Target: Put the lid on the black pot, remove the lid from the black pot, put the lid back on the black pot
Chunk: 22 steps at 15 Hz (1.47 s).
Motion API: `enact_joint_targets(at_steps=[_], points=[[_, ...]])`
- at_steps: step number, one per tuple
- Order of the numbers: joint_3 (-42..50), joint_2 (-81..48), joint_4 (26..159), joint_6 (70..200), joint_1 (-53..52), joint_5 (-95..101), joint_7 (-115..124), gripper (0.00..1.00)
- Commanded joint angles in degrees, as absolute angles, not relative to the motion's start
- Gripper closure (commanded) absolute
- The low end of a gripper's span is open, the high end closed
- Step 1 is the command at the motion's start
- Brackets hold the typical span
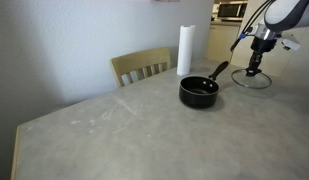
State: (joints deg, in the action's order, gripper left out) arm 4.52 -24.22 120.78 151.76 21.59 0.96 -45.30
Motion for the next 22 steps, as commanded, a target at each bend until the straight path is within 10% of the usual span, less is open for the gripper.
enact_joint_targets(at_steps=[1, 22], points=[[4.8, -19.6, 122.7, 150.2, 20.3, 2.1, -44.7, 0.86], [1.8, -17.2, 121.0, 147.1, 13.0, 1.0, -41.9, 0.86]])
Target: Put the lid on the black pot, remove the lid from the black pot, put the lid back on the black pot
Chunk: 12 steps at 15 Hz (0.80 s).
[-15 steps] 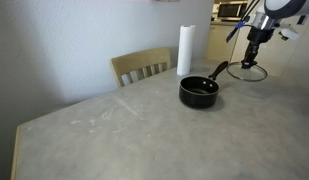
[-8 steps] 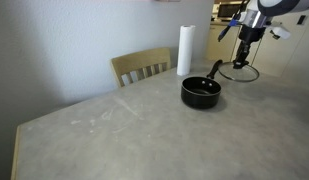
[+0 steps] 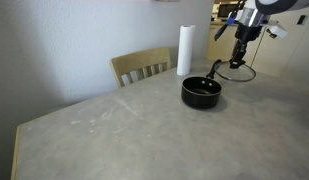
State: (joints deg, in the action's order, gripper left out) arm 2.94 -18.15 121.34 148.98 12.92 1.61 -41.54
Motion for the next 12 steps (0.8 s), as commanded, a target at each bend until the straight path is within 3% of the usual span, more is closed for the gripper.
enact_joint_targets(at_steps=[1, 12], points=[[0.9, -17.4, 120.7, 146.8, 13.0, -0.2, -42.1, 0.86], [-4.0, -23.1, 113.7, 146.9, 7.0, -4.1, -27.9, 0.86]])
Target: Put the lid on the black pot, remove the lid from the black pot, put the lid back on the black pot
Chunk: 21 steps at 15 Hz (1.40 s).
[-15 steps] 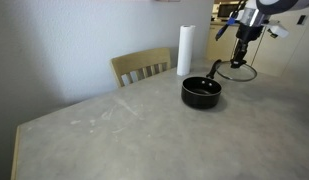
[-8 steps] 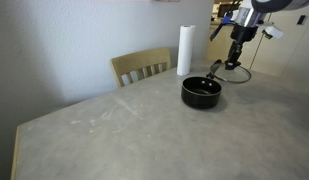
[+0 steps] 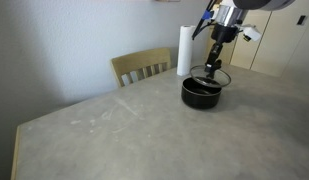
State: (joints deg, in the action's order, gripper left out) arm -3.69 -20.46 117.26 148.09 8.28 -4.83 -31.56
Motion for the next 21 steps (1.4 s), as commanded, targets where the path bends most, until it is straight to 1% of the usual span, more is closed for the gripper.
enact_joint_targets(at_steps=[1, 5, 12, 21], points=[[-4.2, -24.0, 112.8, 146.9, 6.6, -4.1, -26.8, 0.86], [-4.1, -27.3, 109.7, 146.6, 4.8, -2.8, -22.9, 0.86], [-2.8, -29.1, 106.8, 145.0, 3.3, 1.6, -17.4, 0.86], [-2.5, -26.8, 110.4, 145.7, 3.7, 1.4, -13.3, 0.86]])
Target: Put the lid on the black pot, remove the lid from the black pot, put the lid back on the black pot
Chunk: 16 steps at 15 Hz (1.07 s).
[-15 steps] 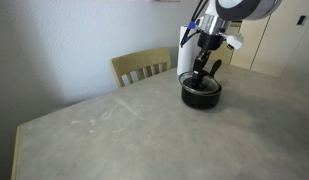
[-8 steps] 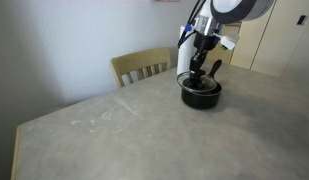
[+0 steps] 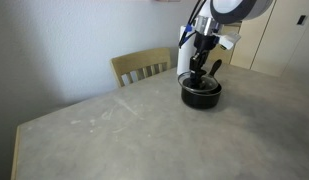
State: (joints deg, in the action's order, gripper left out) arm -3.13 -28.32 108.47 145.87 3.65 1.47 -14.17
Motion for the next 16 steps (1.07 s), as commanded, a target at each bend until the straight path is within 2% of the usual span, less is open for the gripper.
enact_joint_targets(at_steps=[1, 16], points=[[-2.4, -26.6, 110.7, 145.8, 3.7, 1.3, -13.0, 0.86], [-2.4, -25.1, 113.2, 145.9, 3.7, 0.4, -10.4, 0.86]])
